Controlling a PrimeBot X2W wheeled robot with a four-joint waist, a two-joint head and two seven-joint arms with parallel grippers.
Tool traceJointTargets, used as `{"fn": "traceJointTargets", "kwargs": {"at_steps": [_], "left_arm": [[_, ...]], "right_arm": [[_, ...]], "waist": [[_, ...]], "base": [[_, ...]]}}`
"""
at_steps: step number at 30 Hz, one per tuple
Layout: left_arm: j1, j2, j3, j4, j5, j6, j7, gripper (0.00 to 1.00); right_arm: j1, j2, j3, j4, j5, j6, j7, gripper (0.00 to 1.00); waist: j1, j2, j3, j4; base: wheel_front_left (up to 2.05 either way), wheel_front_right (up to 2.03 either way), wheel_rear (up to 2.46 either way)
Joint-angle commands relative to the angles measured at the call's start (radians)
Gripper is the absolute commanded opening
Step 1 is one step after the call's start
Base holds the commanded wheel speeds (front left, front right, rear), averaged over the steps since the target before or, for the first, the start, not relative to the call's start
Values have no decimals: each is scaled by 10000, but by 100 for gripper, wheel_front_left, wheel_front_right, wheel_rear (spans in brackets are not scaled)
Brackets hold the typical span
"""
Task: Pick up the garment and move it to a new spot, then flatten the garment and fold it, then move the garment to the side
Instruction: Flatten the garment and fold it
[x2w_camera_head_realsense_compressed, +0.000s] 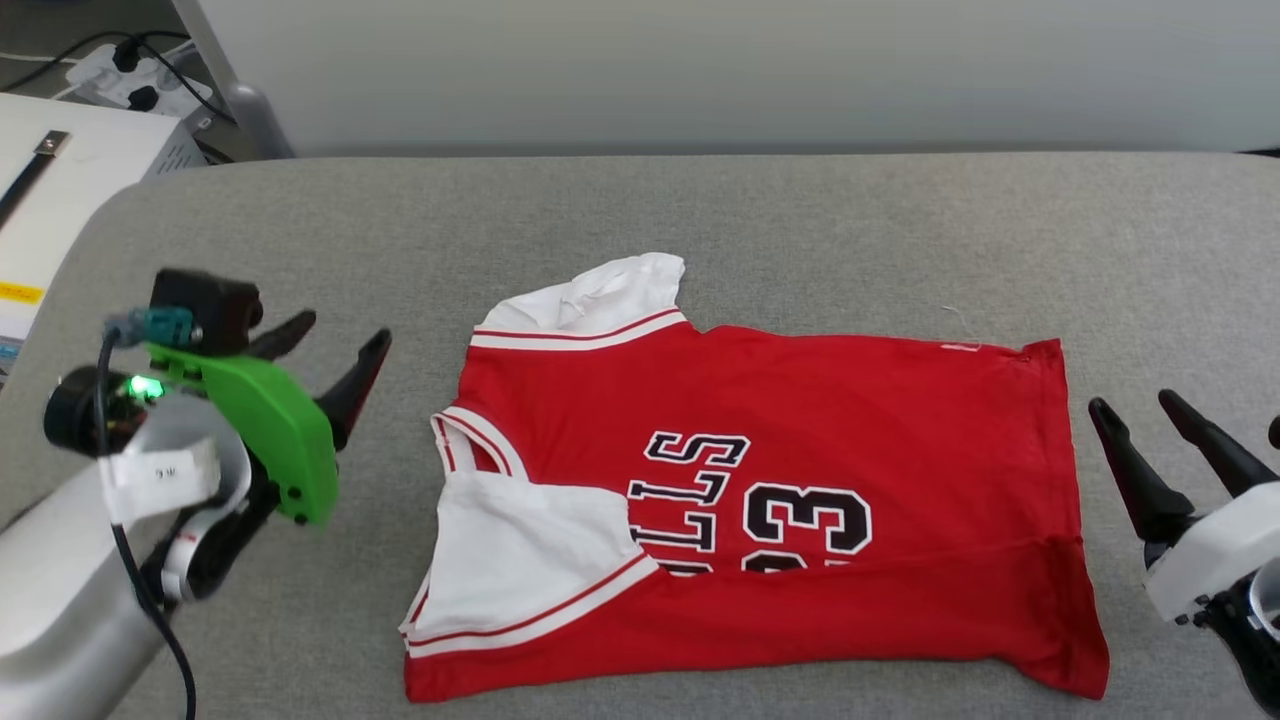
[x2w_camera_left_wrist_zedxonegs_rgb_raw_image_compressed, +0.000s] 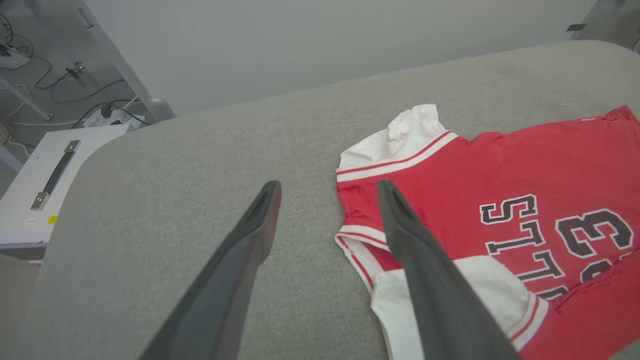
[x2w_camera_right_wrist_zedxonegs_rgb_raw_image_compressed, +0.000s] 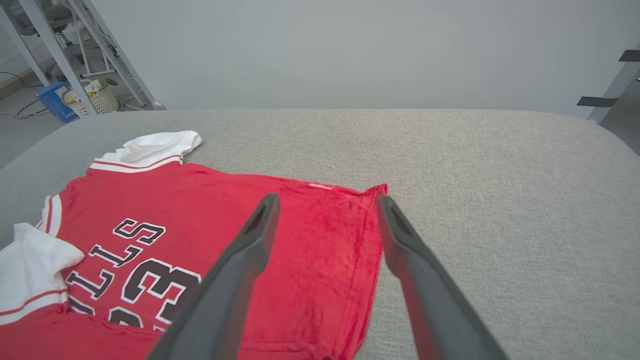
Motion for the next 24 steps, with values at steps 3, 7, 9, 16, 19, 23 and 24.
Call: {"fn": "traceJointTargets", "kwargs": {"at_steps": [3,7,9,16,19,23,24], "left_arm": [[-1266,-292,41,368,463,-292,211,100],[-2880,-873,-47,1051,741,-802,718,100],[-4343,-1545,-384,2116,729,-1467,1790,100],[-5970,-2634,-1274,4170,183,-2179,4295,100],[-6280,-2825,-1671,4765,-42,-2293,5250,100],[-6529,-2748,-2226,5432,110,-2359,5777,100],[-6547,-2731,-2302,5616,98,-2366,5804,100]], "right_arm": [[-333,373,-94,-392,-407,-6,-173,100],[-609,577,-61,-568,-677,-6,-197,100],[-938,676,-40,-601,-817,-6,-247,100],[-1578,711,204,-544,-1019,-6,-348,100],[-1818,727,317,-500,-998,-6,-407,100],[-2184,744,467,-396,-970,-6,-519,100],[-2282,756,530,-358,-957,-6,-549,100]], "waist": [[0,-1,753,-495],[0,-1,1338,-802],[0,-1,1860,-1036],[0,-1,2630,-1382],[0,-1,2898,-1494],[0,-1,3266,-1635],[0,-1,3367,-1676]], "base": [[0,0,0],[0,0,0],[0,0,0],[0,0,0],[0,0,0],[0,0,0],[0,0,0]]}}
